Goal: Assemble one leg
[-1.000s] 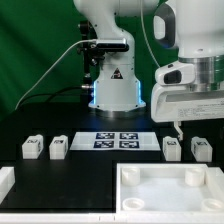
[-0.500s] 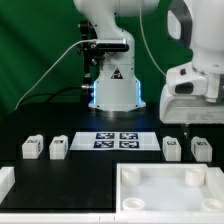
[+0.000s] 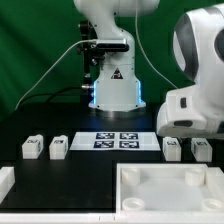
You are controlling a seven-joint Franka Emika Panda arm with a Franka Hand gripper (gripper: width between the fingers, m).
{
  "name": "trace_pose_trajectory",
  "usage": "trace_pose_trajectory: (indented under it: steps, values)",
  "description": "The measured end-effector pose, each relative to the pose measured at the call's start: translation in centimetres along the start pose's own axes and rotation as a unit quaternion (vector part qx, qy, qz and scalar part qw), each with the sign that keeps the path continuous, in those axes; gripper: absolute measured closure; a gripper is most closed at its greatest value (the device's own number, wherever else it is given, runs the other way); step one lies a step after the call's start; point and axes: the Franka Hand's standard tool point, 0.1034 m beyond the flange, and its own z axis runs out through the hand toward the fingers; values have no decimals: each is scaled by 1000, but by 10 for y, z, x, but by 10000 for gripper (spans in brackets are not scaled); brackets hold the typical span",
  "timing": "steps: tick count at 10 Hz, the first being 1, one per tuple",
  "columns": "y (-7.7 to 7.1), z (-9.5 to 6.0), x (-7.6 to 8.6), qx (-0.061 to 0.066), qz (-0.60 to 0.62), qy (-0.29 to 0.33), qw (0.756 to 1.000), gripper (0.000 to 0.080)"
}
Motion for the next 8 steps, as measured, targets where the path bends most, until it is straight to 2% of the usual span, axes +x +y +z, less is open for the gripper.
trace_pose_trajectory:
  steps: [2, 3, 5, 7, 8]
  values:
    - [-2, 2, 1, 1, 2, 0, 1000, 151]
    - [-5, 8, 0, 6, 10, -10, 1000, 151]
    - [-8, 20, 0, 2, 8, -20, 1000, 151]
    - [-6, 21, 0, 2, 10, -21, 1000, 151]
    - [-6, 21, 0, 2, 10, -21, 1000, 254]
